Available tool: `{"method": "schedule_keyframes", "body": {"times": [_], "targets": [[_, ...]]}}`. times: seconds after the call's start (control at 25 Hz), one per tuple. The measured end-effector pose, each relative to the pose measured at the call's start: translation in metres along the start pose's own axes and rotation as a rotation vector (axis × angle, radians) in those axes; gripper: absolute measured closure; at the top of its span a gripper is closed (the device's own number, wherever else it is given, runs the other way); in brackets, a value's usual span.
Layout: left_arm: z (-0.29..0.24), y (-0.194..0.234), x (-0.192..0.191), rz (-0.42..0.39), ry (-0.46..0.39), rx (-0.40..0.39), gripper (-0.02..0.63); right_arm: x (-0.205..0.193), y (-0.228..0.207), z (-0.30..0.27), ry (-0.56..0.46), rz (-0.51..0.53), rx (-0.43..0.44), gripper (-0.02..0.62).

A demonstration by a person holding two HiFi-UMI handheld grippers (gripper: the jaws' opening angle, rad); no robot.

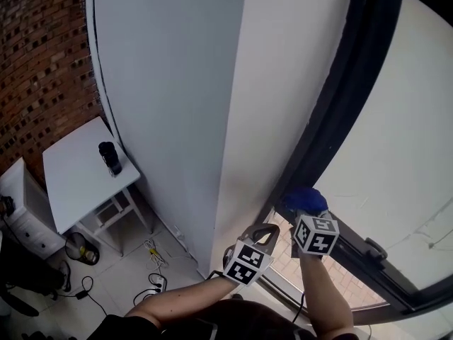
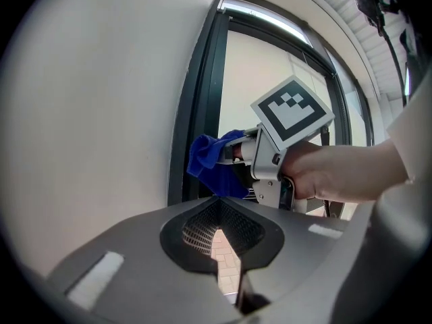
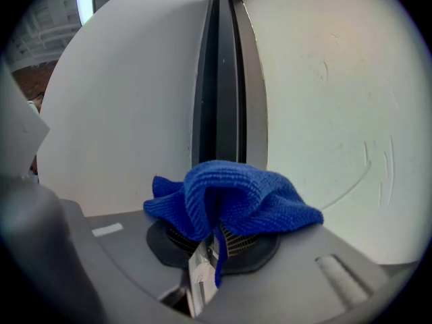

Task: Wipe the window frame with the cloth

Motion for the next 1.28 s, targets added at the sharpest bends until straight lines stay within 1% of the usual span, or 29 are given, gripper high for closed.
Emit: {"method": "schedule_keyframes", "body": {"times": [0.08, 0.16, 0.24, 0.36, 0.4, 0.48, 0.64, 0.92, 1.08, 1.28], "targets": [[0.000, -0.005, 0.005, 0.017, -0.005, -0.015, 0.614, 0.007, -0.001, 0.002, -0.005, 0.006, 0.002, 0.543], [-0.001, -0.009, 0.013, 0.012, -0.013, -0.032, 0.614, 0.014, -0.002, 0.003, -0.012, 0.019, 0.005, 0.543], [-0.001, -0.011, 0.022, 0.003, -0.022, -0.030, 0.612, 0.023, -0.003, 0.004, -0.020, 0.029, 0.005, 0.543], [0.005, -0.010, 0.034, 0.043, -0.035, -0.017, 0.614, 0.040, -0.003, 0.008, -0.039, 0.045, -0.002, 0.543], [0.007, -0.011, 0.037, 0.045, -0.041, -0.018, 0.614, 0.046, -0.004, 0.010, -0.042, 0.041, -0.004, 0.543], [0.008, -0.013, 0.045, 0.030, -0.051, -0.026, 0.614, 0.058, -0.007, 0.012, -0.049, 0.026, 0.000, 0.543], [0.009, -0.012, 0.063, 0.008, -0.076, -0.040, 0.613, 0.080, -0.008, 0.015, -0.091, 0.032, 0.009, 0.543], [0.003, -0.011, 0.103, -0.033, -0.134, -0.036, 0.614, 0.127, -0.009, 0.021, -0.133, 0.087, -0.005, 0.543], [0.006, -0.010, 0.119, -0.051, -0.154, -0.042, 0.612, 0.138, -0.006, 0.022, -0.131, 0.105, -0.009, 0.543], [0.002, -0.016, 0.129, -0.060, -0.174, -0.065, 0.614, 0.159, -0.007, 0.023, -0.158, 0.127, -0.021, 0.543]]}}
Point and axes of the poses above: the fingertips, and each gripper's own axes: z backward along the fingers, y to its left, x out of its top, the point moved 8 cm from there along z, backward along the fingers, and after that the axes turned 6 degrees about -y, right-handed, at the moved point
